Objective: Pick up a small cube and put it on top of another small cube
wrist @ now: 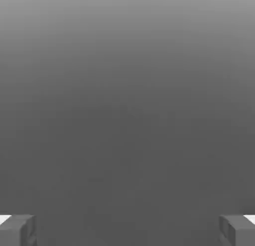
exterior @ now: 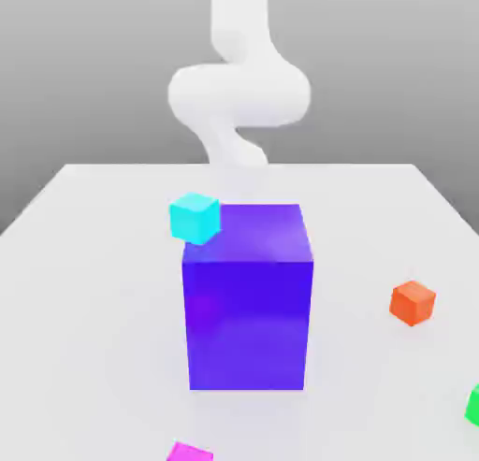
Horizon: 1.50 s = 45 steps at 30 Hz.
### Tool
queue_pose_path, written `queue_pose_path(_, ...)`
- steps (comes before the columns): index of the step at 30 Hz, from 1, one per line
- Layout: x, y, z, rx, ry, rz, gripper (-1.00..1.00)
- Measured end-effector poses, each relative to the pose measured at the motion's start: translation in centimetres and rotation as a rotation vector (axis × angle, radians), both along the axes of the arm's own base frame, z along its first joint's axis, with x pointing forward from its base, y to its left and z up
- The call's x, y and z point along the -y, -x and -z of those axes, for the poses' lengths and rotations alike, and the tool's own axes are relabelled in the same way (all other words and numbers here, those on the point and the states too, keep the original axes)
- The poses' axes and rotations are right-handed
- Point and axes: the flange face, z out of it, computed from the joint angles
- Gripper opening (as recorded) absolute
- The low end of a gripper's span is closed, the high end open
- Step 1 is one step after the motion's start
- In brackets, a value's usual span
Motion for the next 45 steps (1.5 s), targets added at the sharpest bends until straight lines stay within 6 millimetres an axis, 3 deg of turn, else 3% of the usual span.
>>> queue_pose_path(8, 1.4, -9.0, 11.2, -0.202, -0.031, 0.081, 0.00)
queue_pose_path(16, 3.2, -14.5, 24.4, -0.398, -0.064, 0.161, 0.00)
queue_pose_path(23, 4.8, -16.3, 36.9, -0.569, -0.096, 0.234, 0.00)
queue_pose_path(29, 5.6, -15.4, 47.8, -0.710, -0.124, 0.293, 0.00)
queue_pose_path(33, 5.7, -15.3, 53.8, -0.728, -0.128, 0.301, 0.00)
queue_pose_path(34, 5.7, -15.2, 54.9, -0.729, -0.128, 0.301, -1.00)
queue_pose_path(40, 5.7, -15.2, 55.4, -0.728, -0.128, 0.301, -1.00)
queue_pose_path(42, 5.7, -15.2, 54.0, -0.729, -0.128, 0.301, -1.00)
queue_pose_path(45, 5.7, -15.2, 50.1, -0.729, -0.128, 0.300, -1.00)
